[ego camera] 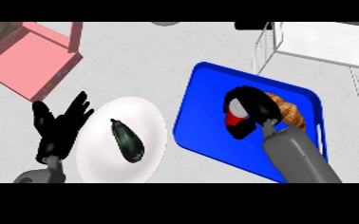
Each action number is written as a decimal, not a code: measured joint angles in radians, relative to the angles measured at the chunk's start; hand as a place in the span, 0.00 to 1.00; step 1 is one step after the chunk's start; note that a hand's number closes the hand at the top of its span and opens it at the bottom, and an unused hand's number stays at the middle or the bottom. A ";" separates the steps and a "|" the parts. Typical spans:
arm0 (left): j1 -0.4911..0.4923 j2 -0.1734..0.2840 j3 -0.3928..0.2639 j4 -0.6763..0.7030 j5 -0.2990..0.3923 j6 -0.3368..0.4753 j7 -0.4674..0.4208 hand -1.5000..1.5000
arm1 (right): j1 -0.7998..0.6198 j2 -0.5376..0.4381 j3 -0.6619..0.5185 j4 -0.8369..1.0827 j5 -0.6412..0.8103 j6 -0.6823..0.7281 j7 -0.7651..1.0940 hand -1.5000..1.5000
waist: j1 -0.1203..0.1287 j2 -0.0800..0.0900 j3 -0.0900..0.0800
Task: Pick the can from the tray and place it in the tiered shelf
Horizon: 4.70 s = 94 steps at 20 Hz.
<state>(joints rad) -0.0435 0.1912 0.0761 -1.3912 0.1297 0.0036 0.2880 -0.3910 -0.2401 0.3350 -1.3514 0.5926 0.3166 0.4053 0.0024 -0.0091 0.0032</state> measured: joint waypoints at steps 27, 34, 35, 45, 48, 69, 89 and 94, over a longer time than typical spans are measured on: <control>-0.002 -0.004 0.029 0.015 -0.006 -0.015 -0.010 0.50 | -0.111 -0.138 -0.424 -0.758 -0.068 0.070 0.488 1.00 | -0.011 -0.001 0.002; -0.006 -0.015 0.021 0.002 -0.012 -0.013 -0.003 0.50 | -0.316 -0.277 -0.608 -0.646 -0.197 0.128 0.526 1.00 | -0.002 0.002 0.001; -0.002 -0.016 0.019 -0.004 -0.013 -0.014 -0.007 0.50 | -0.349 -0.302 -0.633 -0.616 -0.212 0.133 0.526 1.00 | -0.001 0.002 0.000; -0.008 -0.035 0.003 -0.014 -0.028 -0.009 -0.002 0.50 | -0.583 -0.476 -0.697 -0.194 -0.188 0.126 0.405 1.00 | 0.013 0.008 0.000; -0.011 -0.035 0.003 -0.008 -0.030 -0.011 -0.002 0.50 | -0.599 -0.507 -0.696 -0.086 -0.178 0.118 0.324 1.00 | 0.013 0.008 0.001; -0.029 -0.032 0.016 0.006 -0.035 -0.029 -0.007 0.50 | -0.742 -0.568 -0.590 0.592 0.021 -0.095 -0.190 1.00 | 0.025 0.013 0.001; -0.019 -0.036 0.021 -0.003 -0.039 -0.033 -0.006 0.50 | -0.893 -0.577 -0.661 0.889 0.035 -0.231 -0.317 0.00 | 0.023 0.012 0.002; -0.022 -0.041 0.024 0.006 -0.043 -0.026 -0.009 0.50 | -0.923 -0.572 -0.748 0.914 -0.044 -0.260 -0.292 0.00 | 0.020 0.011 0.003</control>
<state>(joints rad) -0.0650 0.1506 0.1000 -1.3856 0.0864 -0.0226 0.2789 -1.3138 -0.8124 -0.4130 -0.4378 0.5491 0.0561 0.1135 0.0228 0.0021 0.0060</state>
